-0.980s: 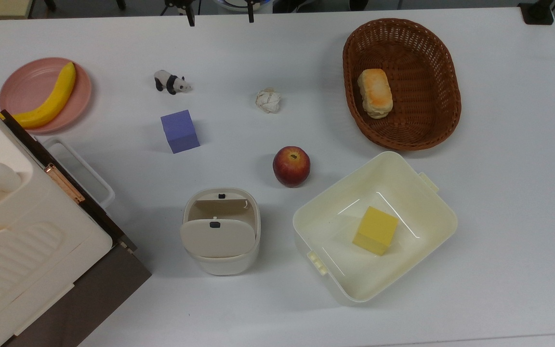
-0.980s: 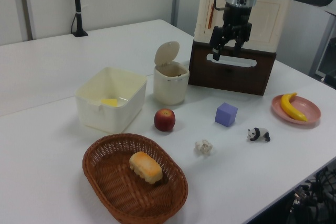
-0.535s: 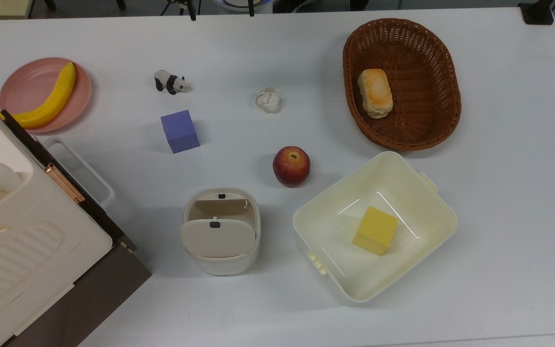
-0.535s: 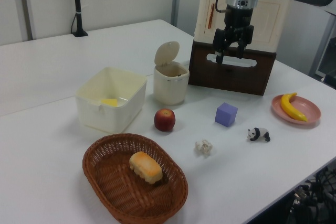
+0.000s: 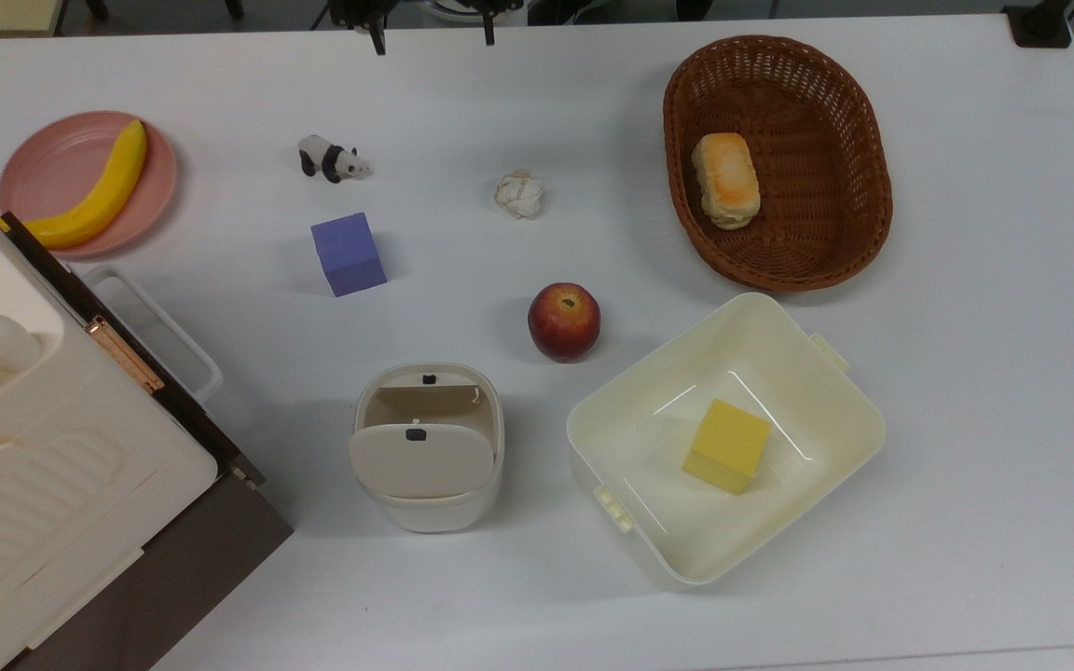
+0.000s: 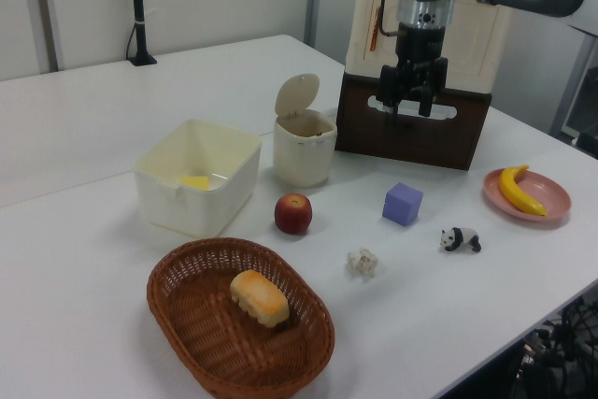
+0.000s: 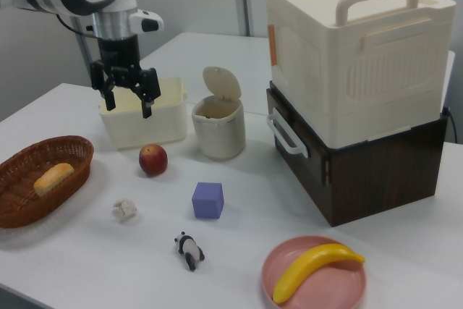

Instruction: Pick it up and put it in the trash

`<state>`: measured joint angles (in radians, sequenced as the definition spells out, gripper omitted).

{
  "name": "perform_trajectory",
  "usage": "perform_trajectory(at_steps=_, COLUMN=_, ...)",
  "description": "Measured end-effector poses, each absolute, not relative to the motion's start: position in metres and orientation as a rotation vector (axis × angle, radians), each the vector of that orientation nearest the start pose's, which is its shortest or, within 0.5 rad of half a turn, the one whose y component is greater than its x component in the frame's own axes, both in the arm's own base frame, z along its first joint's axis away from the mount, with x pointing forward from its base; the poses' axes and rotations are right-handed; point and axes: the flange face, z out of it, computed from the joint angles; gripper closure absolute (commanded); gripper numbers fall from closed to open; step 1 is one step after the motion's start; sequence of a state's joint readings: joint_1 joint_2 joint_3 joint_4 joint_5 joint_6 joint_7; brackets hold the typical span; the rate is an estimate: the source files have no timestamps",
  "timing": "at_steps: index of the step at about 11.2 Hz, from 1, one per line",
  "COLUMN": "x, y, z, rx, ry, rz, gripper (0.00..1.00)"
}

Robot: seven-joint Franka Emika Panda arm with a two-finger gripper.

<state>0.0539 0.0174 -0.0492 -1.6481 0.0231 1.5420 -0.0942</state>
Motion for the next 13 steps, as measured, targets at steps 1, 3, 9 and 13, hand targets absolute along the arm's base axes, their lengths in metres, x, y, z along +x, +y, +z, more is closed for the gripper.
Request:
perform_trajectory(at_steps=1, x=0.554, y=0.006, z=0.57, rx=-3.103, ry=-0.146, rz=0.212, gripper=0.0)
perform_trajectory(at_steps=3, x=0.556, y=0.005, z=0.566, rx=-3.108, ry=-0.074, rz=0.223, gripper=0.0)
perform_trajectory(at_steps=9, x=0.565, y=0.024, z=0.521, rx=-3.11, ry=0.202, rz=-0.02, gripper=0.0)
perform_trajectory(at_steps=13, x=0.552, y=0.036, z=0.482, rx=-3.116, ry=0.176, rz=-0.048, gripper=0.0)
